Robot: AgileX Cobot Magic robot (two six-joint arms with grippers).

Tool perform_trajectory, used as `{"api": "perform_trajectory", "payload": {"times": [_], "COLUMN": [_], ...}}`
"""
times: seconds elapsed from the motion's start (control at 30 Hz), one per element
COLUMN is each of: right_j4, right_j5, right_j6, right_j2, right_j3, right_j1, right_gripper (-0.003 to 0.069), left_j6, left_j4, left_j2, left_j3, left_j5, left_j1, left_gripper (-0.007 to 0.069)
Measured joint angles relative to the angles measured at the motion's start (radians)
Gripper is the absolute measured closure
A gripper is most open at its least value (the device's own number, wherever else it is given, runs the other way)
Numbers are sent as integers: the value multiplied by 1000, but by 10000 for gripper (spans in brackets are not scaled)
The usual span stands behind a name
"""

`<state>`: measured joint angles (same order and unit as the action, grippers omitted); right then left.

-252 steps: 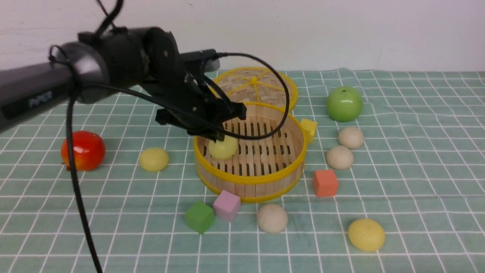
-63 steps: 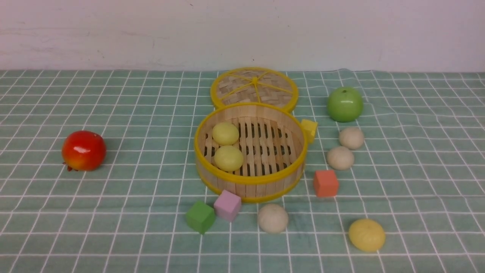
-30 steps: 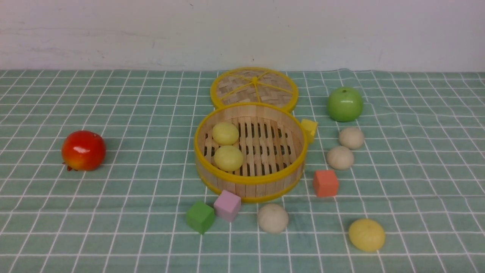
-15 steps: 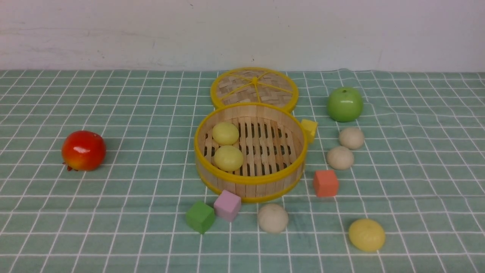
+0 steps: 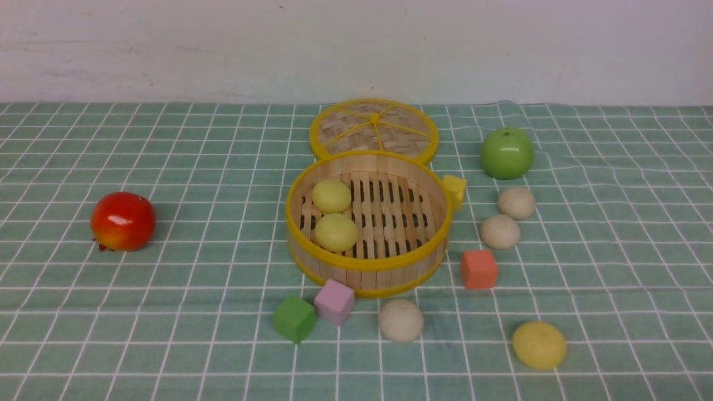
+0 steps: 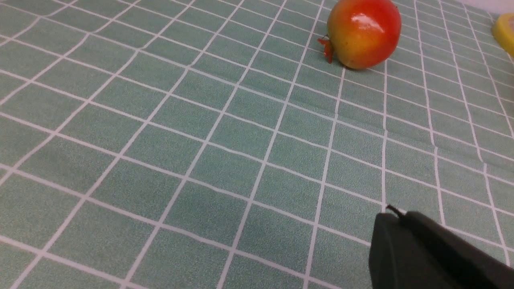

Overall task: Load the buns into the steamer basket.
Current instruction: Use the right arm to grab a steamed stuffed bun

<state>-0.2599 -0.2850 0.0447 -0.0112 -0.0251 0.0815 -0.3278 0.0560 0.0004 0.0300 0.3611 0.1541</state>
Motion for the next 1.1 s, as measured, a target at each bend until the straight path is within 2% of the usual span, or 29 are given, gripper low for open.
{"api": "perform_trajectory", "payload": {"times": [0.1, 0.2, 0.33, 0.37, 0.43, 0.57, 0.7, 0.8, 0.9, 1.07, 1.1], "right_j4": [-65, -143, -155, -155, -152, -139, -188, -321, -371, -432, -432], "right_j5": [-3, 83, 297, 297, 477, 621, 623, 598, 588, 542, 542], "right_j6": [-51, -57, 36, 42, 99, 181, 208, 222, 250, 393, 404], "right_j2": [0, 49, 232, 243, 400, 590, 722, 850, 926, 1104, 1110], "right_j3": [39, 215, 493, 493, 657, 765, 775, 779, 779, 783, 784], "right_j1": [0, 0, 0, 0, 0, 0, 0, -5, -29, -208, -214], "right_gripper": [419, 419, 419, 419, 419, 419, 419, 419, 419, 419, 419], "left_j6": [0, 0, 0, 0, 0, 0, 0, 0, 0, 0, 0], "left_j4": [0, 0, 0, 0, 0, 0, 0, 0, 0, 0, 0], "left_j2": [0, 0, 0, 0, 0, 0, 0, 0, 0, 0, 0], "left_j3": [0, 0, 0, 0, 0, 0, 0, 0, 0, 0, 0], "left_j5": [0, 0, 0, 0, 0, 0, 0, 0, 0, 0, 0], "left_j1": [0, 0, 0, 0, 0, 0, 0, 0, 0, 0, 0], "left_gripper": [617, 617, 617, 617, 613, 608, 606, 606, 606, 606, 606]}}
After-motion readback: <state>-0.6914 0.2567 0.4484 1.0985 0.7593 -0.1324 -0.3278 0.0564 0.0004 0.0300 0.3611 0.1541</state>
